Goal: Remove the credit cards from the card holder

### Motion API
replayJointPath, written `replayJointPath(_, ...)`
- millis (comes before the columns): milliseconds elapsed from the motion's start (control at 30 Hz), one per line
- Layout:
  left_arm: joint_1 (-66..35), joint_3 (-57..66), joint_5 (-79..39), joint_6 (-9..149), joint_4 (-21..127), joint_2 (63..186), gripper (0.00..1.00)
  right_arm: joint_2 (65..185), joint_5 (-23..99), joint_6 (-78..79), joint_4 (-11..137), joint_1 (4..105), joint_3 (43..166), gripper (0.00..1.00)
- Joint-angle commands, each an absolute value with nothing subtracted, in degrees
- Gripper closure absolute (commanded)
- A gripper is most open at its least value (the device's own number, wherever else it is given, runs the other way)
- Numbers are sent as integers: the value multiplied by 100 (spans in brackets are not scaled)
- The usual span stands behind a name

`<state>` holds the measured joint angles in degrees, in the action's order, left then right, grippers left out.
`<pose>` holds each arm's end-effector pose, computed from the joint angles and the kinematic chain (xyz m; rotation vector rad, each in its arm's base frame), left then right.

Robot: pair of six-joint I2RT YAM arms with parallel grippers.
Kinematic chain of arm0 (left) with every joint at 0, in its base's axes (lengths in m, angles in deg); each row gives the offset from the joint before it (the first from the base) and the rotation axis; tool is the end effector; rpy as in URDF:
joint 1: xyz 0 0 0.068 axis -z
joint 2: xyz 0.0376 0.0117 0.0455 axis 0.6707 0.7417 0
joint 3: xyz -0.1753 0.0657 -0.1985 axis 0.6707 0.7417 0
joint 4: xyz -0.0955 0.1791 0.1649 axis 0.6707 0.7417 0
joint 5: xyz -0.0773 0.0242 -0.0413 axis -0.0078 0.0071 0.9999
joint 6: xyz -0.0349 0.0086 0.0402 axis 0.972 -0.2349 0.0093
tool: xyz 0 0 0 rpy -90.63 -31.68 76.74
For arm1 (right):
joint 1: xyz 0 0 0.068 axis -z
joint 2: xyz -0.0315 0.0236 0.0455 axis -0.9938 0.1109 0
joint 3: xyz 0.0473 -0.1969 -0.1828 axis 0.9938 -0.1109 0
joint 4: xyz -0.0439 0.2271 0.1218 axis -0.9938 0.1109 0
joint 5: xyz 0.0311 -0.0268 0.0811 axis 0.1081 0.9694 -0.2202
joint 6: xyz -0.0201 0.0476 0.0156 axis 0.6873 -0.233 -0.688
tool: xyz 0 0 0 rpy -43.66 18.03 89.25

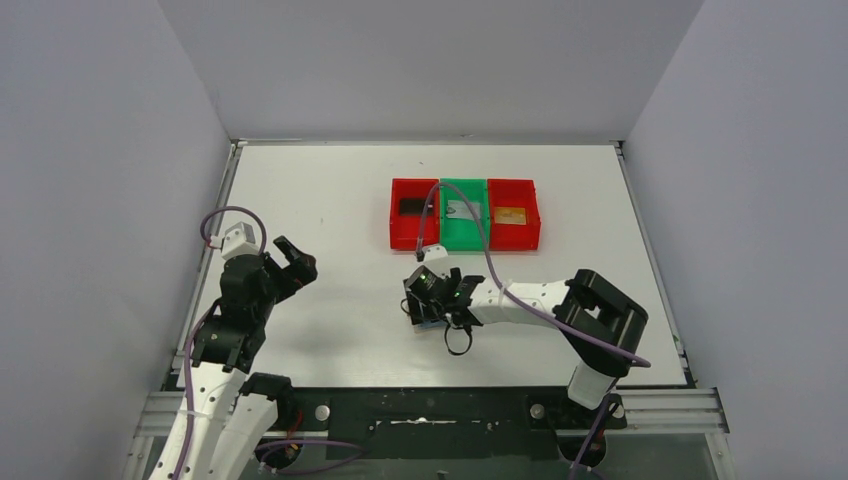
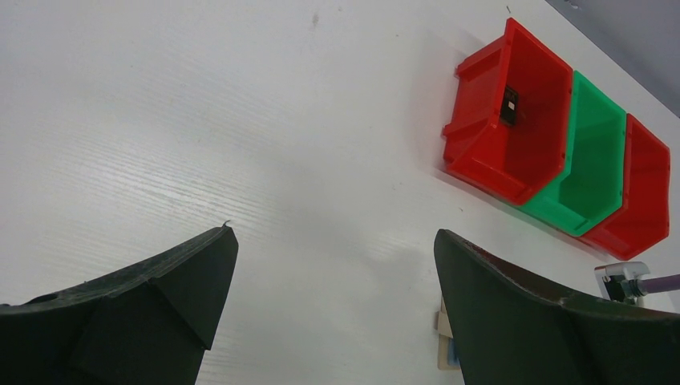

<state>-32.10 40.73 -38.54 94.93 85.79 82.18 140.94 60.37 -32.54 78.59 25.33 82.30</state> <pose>0.1370 -0.0180 0.2783 -0.5858 1.9845 -0.3274 0.1791 0.2723 0.1564 -0.3171 2.5690 0.2999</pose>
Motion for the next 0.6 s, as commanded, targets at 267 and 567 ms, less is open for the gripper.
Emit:
replayJointPath(267, -3210, 4047, -3785, 9389, 8304, 8178, 3, 14056, 6080, -3258, 7643, 2455, 8058, 37)
replayJointPath(567, -3211, 4060, -3788, 9389, 8303, 8175, 3, 13693, 5100, -3367, 6907, 2818, 7637, 41)
